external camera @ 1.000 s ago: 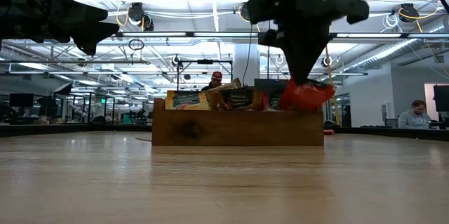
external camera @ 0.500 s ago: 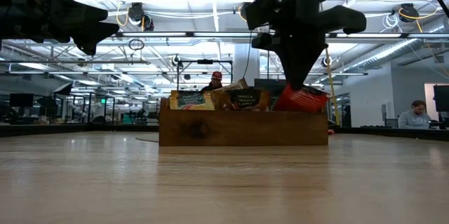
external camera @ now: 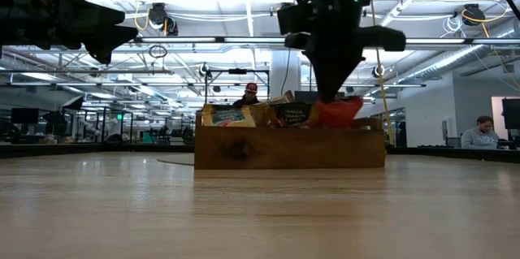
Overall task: Pick & Place Tea
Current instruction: Put the red tea bag into the right slot of the wooden organizer
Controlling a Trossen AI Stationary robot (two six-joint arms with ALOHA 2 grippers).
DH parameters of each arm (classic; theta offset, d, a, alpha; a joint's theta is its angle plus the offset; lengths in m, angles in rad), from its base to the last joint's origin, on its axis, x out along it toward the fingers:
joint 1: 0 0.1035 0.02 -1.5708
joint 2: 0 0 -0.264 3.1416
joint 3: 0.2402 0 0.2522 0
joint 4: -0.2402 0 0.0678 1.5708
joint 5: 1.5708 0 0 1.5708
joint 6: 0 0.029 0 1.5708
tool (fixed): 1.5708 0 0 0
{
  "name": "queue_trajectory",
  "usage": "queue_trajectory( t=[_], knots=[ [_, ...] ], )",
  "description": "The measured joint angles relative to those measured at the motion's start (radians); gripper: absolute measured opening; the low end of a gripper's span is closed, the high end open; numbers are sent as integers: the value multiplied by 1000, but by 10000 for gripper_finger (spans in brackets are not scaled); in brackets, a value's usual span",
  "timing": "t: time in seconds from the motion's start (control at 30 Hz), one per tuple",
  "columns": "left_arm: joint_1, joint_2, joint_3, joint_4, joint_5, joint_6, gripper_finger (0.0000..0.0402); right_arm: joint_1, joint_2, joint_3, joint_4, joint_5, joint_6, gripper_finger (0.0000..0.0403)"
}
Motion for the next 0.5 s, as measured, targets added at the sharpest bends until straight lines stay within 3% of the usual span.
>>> queue_trajectory(
  t=[0.2, 0.5],
  knots=[
    [0, 0, 0, 0, 0, 0, 214, -1, 0, 0, 44, 97, 21, 23],
    [0, 0, 0, 0, 0, 0, 214, -8, 0, 0, 82, 100, 88, 92]
  ],
)
